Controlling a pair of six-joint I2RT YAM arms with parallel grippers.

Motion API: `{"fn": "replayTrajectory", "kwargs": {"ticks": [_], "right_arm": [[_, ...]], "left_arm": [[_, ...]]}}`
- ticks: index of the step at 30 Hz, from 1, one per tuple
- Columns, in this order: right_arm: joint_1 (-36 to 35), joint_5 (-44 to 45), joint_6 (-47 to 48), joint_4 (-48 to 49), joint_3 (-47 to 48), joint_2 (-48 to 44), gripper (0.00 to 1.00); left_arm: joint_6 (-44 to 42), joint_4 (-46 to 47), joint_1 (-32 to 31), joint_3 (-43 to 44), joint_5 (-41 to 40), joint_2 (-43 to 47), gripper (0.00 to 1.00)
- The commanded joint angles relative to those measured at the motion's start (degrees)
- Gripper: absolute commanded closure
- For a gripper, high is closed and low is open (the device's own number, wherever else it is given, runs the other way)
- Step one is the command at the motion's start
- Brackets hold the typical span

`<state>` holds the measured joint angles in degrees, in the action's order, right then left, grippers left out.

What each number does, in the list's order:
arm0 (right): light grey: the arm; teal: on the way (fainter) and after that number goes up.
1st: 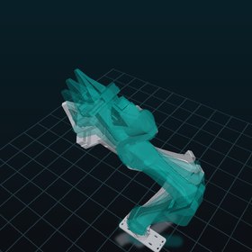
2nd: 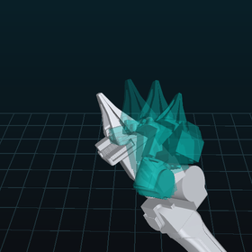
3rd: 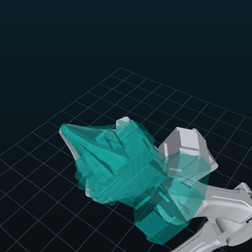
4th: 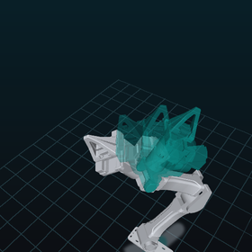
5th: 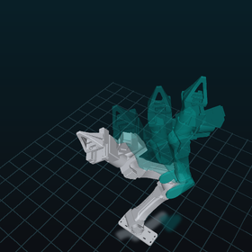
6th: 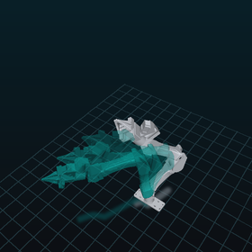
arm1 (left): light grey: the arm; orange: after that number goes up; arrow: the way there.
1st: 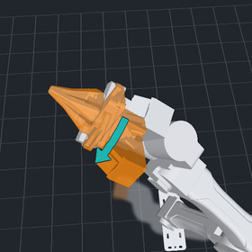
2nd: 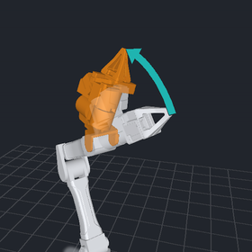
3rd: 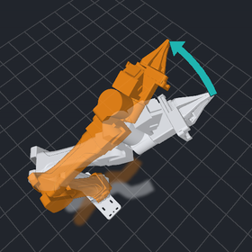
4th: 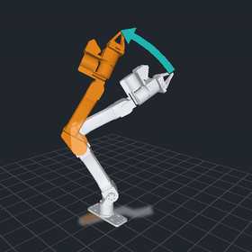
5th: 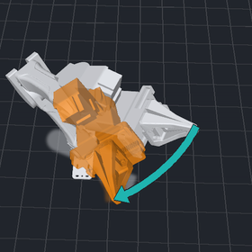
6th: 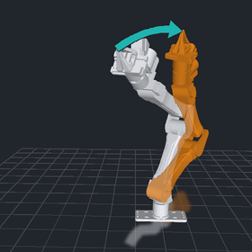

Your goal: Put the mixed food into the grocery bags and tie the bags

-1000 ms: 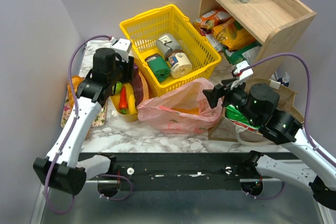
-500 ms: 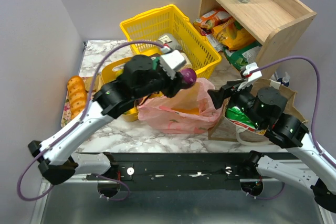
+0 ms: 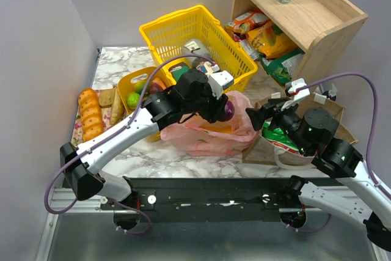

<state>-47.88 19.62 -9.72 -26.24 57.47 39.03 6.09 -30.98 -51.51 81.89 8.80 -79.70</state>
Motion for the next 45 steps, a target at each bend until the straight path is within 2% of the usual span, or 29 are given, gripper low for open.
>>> {"fn": "replayTrajectory", "kwargs": {"ticks": [1,3,5,7,10,12,13,15,18,22,23,25,27,29,30,32,34,37,45], "right_arm": [[0.24,1.57,-0.92,-0.57,-1.31,-1.06,0.08],[0.24,1.57,-1.01,-0.57,-1.57,-1.23,0.08],[0.15,1.74,-1.1,-0.57,-1.75,-1.32,0.08],[0.15,1.65,-1.1,-0.48,-1.84,-1.23,0.08],[0.24,1.48,-1.18,-0.48,-1.84,-1.14,0.08],[0.24,1.39,-1.18,-0.48,-1.84,-1.15,0.08],[0.24,1.39,-1.18,-0.48,-1.84,-1.23,0.08],[0.24,1.48,-1.18,-0.57,-1.84,-1.23,0.08],[0.24,1.48,-1.18,-0.57,-1.84,-1.32,0.08],[0.24,1.83,-1.18,-0.48,-1.93,-1.58,0.08],[0.15,1.83,-1.18,-0.48,-1.93,-1.5,0.08],[0.24,2.0,-0.92,-0.39,-1.93,-1.23,0.08],[0.15,1.83,-0.83,-0.3,-1.84,-1.06,0.08],[0.24,1.74,-0.48,-0.13,-1.75,-0.62,0.08],[0.15,1.74,-0.39,-0.04,-1.75,-0.62,0.08],[0.24,1.74,-0.39,0.57,-2.01,-0.53,0.08],[0.15,1.65,-0.3,0.92,-2.28,-0.62,0.08],[0.24,1.04,0.05,1.54,-2.28,-0.35,0.08],[0.24,-0.81,0.57,3.03,-3.33,-0.09,0.08]], "left_arm": [[1.47,-4.87,-0.09,-1.99,-4.92,-2.29,0.85],[0.86,-6.01,-0.09,-2.69,-6.69,-2.74,0.82],[0.77,-5.5,-0.09,-3.13,-5.03,-2.83,0.69],[0.94,-4.53,-0.17,-3.31,-4.49,-2.91,0.47],[0.6,-4.26,-0.09,-2.88,-4.93,-3.27,0.27],[0.51,-4.0,-0.17,-2.44,-4.93,-3.35,0.22],[0.42,-3.82,-0.09,-2.43,-4.76,-3.27,0.15],[0.15,-2.95,-0.09,-2.43,-4.32,-2.92,0.15],[-1.6,0.11,-0.09,-3.92,-4.49,-0.29,0.22],[-1.78,7.07,3.24,-8.32,-7.13,10.32,0.27],[-0.91,7.51,8.47,-8.58,-4.6,11.75,0.27],[1.29,6.9,14.82,-8.76,-1.87,14.56,0.27],[1.56,5.24,23.33,-8.5,-2.99,15.97,0.27],[1.12,3.31,28.98,-7.71,-3.35,16.51,0.25],[1.21,2.43,34.84,-7.79,-2.13,16.33,0.24],[2.35,1.11,39.88,-8.15,-1.94,14.5,0.19],[2.87,-0.92,44.54,-8.93,-5.88,10.99,0.18],[4.11,0.39,48.24,-10.87,-7.9,5.46,0.2],[0.42,-2.23,48.08,-2.45,-15.65,-10.28,0.26]]}}
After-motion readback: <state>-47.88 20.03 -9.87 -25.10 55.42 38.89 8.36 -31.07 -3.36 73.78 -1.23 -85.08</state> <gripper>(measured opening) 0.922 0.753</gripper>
